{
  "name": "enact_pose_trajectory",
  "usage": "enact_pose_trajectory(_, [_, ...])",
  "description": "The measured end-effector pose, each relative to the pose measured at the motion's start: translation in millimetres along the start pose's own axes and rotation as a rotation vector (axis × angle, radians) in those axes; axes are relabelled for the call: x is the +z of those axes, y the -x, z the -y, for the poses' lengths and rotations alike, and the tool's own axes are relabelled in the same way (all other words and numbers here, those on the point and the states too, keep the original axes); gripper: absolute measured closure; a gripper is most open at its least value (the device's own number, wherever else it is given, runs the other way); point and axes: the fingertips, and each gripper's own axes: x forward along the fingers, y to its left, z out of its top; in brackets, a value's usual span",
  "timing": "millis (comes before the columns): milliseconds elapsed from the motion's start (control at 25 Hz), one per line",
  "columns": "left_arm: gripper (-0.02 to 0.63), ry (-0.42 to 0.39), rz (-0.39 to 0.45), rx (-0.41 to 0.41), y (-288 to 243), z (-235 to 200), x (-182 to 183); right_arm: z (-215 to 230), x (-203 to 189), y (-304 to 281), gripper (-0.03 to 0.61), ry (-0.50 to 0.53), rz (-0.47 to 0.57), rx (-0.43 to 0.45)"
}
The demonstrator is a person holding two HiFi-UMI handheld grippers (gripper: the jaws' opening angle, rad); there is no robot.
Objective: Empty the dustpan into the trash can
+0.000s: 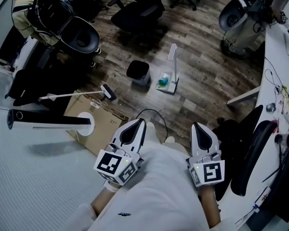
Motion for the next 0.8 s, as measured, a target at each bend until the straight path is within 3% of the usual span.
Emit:
enact_pose_trajectory(320, [0.607, 0.006, 0.021, -0.001, -24, 3, 6, 17, 1, -16, 0.568, -0.005, -0.012, -0.025])
enact_pose_trajectory(800, [0.607, 0.057, 0.030, -0.031, -86, -25, 26, 49, -4, -66, 0.567, 0.004, -0.066, -0.060])
